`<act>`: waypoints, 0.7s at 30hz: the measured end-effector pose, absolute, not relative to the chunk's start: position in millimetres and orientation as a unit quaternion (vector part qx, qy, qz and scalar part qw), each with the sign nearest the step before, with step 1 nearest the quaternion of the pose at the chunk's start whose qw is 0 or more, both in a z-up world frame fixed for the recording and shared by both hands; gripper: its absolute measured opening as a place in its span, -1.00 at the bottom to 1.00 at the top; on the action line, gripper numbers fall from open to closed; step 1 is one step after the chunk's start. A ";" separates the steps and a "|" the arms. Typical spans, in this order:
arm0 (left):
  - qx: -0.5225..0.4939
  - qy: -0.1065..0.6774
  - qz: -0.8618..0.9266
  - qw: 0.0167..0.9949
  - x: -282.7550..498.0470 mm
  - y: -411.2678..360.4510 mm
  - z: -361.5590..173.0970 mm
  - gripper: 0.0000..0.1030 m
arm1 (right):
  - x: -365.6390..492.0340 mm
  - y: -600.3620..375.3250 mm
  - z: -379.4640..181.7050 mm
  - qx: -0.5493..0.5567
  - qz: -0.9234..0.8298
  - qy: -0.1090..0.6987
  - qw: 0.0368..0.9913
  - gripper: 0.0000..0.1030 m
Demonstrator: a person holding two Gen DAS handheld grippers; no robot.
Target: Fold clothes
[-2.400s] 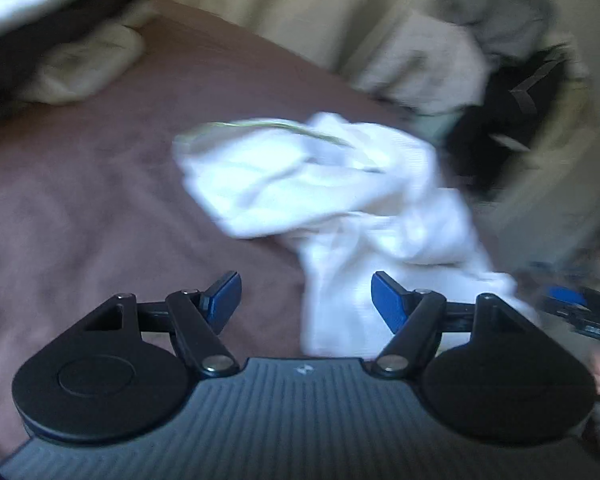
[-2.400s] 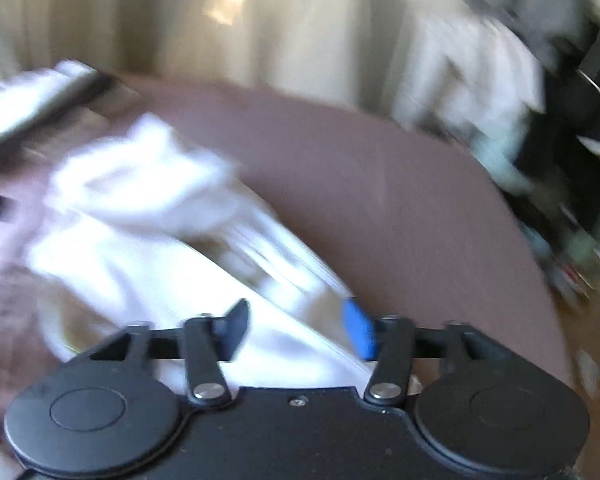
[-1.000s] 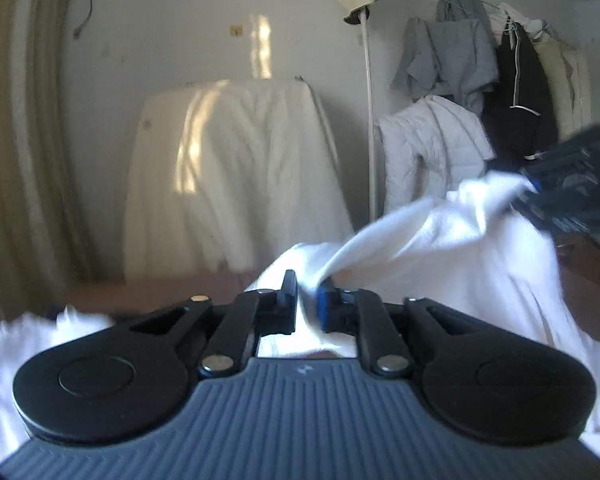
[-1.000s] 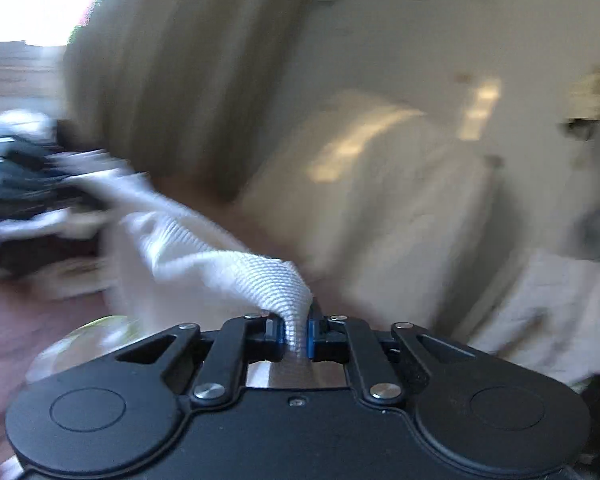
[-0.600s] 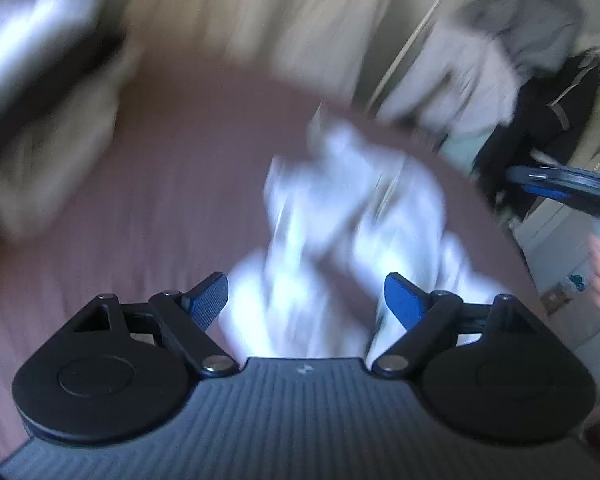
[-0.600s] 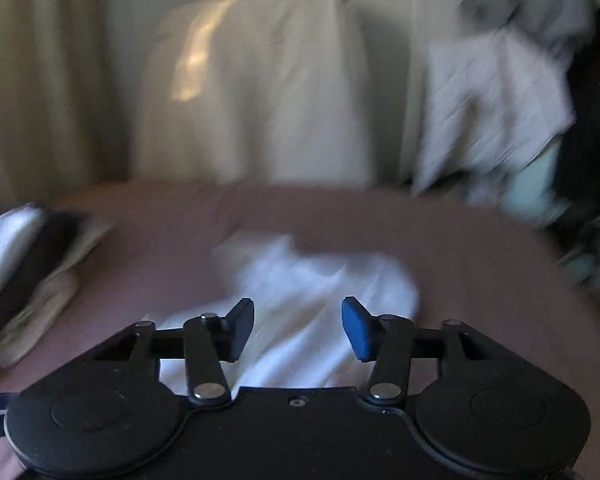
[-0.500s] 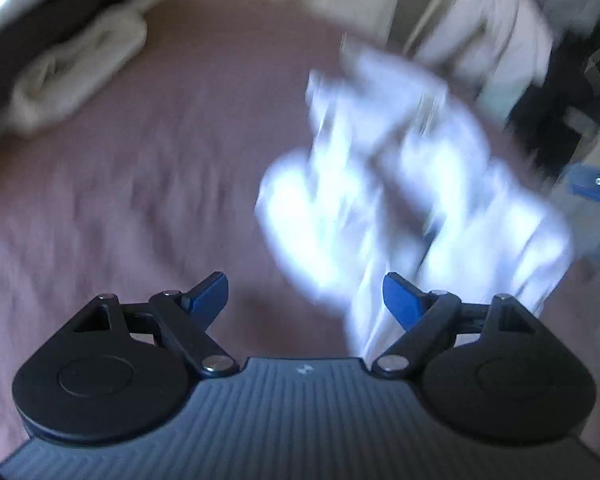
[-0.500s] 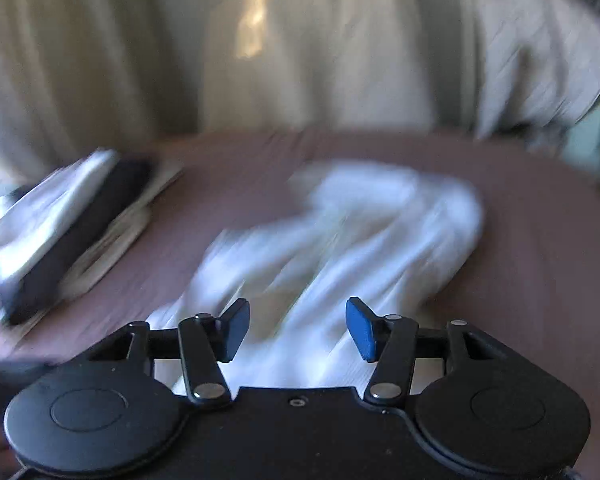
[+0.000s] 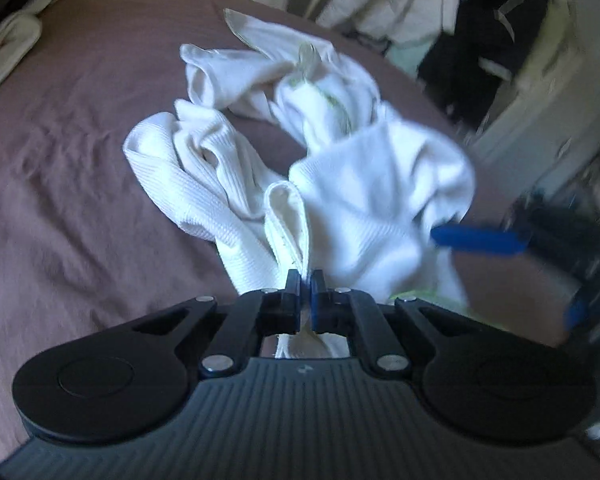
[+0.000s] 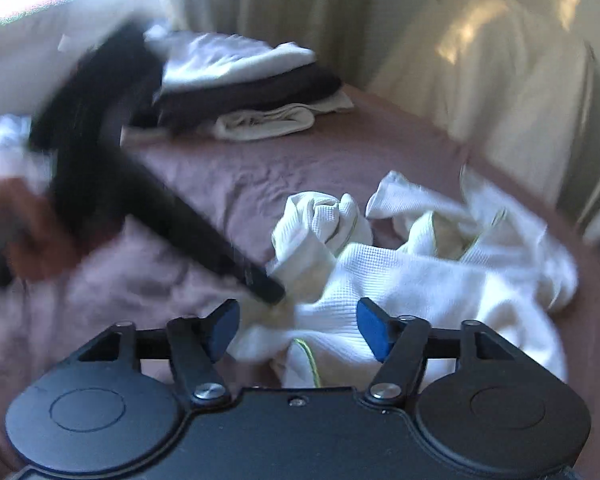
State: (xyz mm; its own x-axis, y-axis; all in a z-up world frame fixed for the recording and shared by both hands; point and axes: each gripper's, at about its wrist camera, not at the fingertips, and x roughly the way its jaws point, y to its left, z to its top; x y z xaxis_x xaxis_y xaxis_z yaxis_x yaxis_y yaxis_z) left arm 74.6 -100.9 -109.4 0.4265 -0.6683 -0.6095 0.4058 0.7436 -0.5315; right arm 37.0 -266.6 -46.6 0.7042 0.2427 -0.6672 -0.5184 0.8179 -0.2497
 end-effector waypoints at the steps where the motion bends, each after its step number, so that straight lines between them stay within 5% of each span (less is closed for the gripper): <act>1: -0.170 0.420 -0.328 0.829 73.3 -93.0 -102.1 -0.93 | 30.8 -263.6 -48.2 -0.231 0.211 0.316 0.896 0.40; 10: -0.187 0.333 -0.354 0.853 68.2 -89.2 -23.0 -0.93 | 54.6 -231.3 -57.5 -0.308 0.049 0.256 0.915 0.53; 12: -0.180 0.314 -0.352 0.863 62.1 -89.8 -10.5 -0.93 | 63.9 -241.3 -51.9 -0.264 0.052 0.256 0.929 0.25; 14: -0.174 0.316 -0.345 0.866 61.7 -89.6 -9.3 -0.92 | 71.8 -258.2 -40.3 -0.213 0.057 0.257 0.941 -0.97; 17: -0.150 0.319 -0.310 0.883 61.1 -89.5 -14.0 -0.82 | 75.9 -296.2 -16.8 -0.152 0.017 0.237 0.959 -0.92; 19: -0.124 0.319 -0.278 0.898 60.1 -89.5 -20.8 -0.33 | 73.5 -331.1 -4.8 -0.128 -0.042 0.231 0.964 -0.92; 21: -0.111 0.320 -0.256 0.906 60.0 -88.1 -29.4 -0.06 | 60.8 -375.6 -2.3 -0.115 -0.116 0.242 0.956 -0.93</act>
